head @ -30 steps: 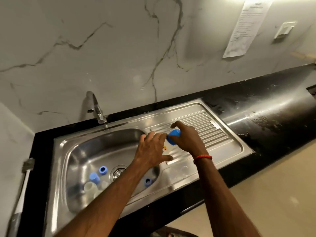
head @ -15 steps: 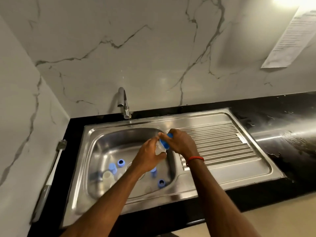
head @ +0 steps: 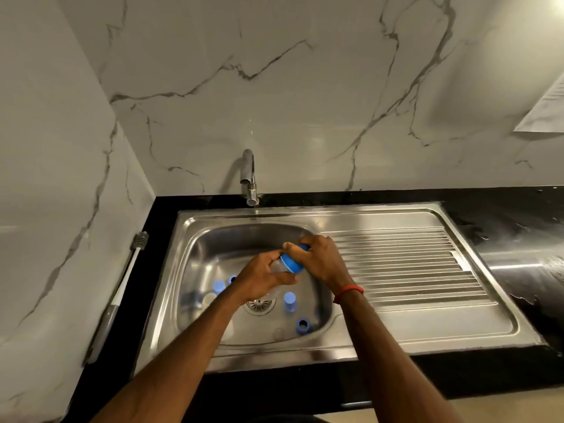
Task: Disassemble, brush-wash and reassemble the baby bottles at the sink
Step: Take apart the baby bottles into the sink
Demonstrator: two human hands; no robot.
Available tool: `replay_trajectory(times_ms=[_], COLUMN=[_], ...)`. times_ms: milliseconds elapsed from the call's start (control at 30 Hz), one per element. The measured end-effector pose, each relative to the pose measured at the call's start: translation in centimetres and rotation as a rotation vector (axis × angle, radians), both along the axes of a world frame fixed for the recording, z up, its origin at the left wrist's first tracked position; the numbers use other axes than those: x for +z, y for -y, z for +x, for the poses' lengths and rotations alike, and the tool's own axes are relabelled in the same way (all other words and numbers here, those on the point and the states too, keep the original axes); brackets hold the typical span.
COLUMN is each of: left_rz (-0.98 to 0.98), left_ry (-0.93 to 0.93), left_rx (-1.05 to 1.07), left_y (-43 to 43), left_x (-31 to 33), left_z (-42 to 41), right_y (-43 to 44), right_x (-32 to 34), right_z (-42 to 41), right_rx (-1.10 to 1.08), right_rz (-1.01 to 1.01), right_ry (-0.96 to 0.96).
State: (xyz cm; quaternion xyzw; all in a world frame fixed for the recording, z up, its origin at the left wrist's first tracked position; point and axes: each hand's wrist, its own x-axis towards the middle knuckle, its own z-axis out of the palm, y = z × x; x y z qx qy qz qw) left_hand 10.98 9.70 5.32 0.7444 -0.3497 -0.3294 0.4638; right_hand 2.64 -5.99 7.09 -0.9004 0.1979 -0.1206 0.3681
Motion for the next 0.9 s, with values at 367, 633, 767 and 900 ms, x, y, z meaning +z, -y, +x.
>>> replay_trajectory(times_ms=[367,633,767,900], left_rz=[-0.164,-0.151,-0.164,-0.137], left_ry=[-0.445,-0.332,-0.344,-0.244], left_rx=[-0.027,0.119,0.183,0.176], left_y=[-2.6,-1.9,-1.4,-1.1], left_x=[-1.1,-2.5,-3.3,-4.5], left_z=[0.7,2.2,3.5,5.0], right_y=[1.5,1.7,2.2,2.7], right_x=[-1.0,-3.3,-5.0,-6.6], right_z=[0.5,1.6,2.1,3.0], right_rx=[-0.036,-0.152,-0.229,-0.224], right_rz=[0.454,0.39,0.378,0.316], right_ry=[0.189,0.127,0.094,-0.013])
